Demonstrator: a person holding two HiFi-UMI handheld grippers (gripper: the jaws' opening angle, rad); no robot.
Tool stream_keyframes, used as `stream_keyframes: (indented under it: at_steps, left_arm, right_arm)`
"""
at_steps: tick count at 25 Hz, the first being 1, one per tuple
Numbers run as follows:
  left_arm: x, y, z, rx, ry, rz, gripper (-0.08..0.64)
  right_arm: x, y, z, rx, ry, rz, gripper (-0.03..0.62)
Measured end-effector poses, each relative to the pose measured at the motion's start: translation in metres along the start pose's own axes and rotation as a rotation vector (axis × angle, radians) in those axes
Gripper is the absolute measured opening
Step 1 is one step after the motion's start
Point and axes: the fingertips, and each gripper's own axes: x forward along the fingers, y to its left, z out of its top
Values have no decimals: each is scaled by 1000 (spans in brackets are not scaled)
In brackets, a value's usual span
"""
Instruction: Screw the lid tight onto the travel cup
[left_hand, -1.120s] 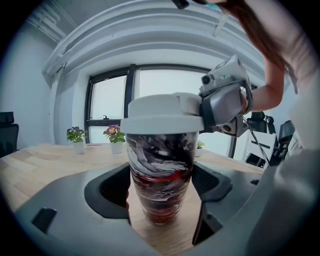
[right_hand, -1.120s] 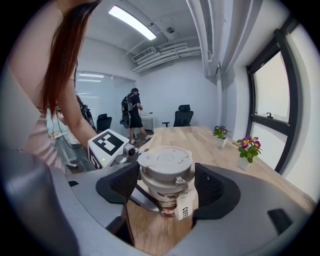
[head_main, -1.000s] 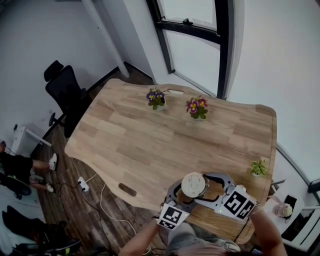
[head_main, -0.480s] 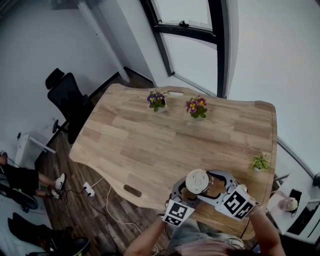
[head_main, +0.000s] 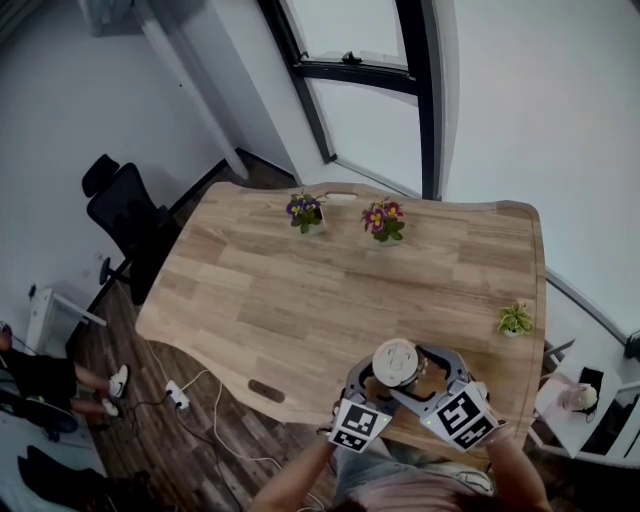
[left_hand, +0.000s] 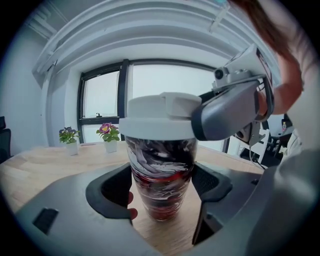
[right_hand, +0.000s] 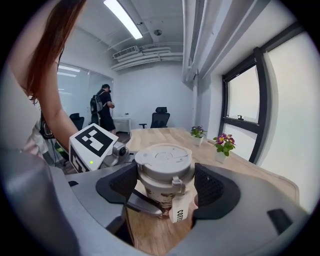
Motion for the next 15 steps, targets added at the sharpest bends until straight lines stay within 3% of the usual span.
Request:
stream_keyframes:
  at_steps: [3,10,15]
  left_arm:
    - [1,-2,0,10,-5,-44,351]
    - [-2,-22,-4,111,47,-287,351]
    - [-1,-22,-3,138,72,-319,354]
  right_arm:
    - [-1,0,-2,5,10,15,319]
    - [-2,6,-8,-3,64,117,356]
    - [-2,4,-8,15,55,129,354]
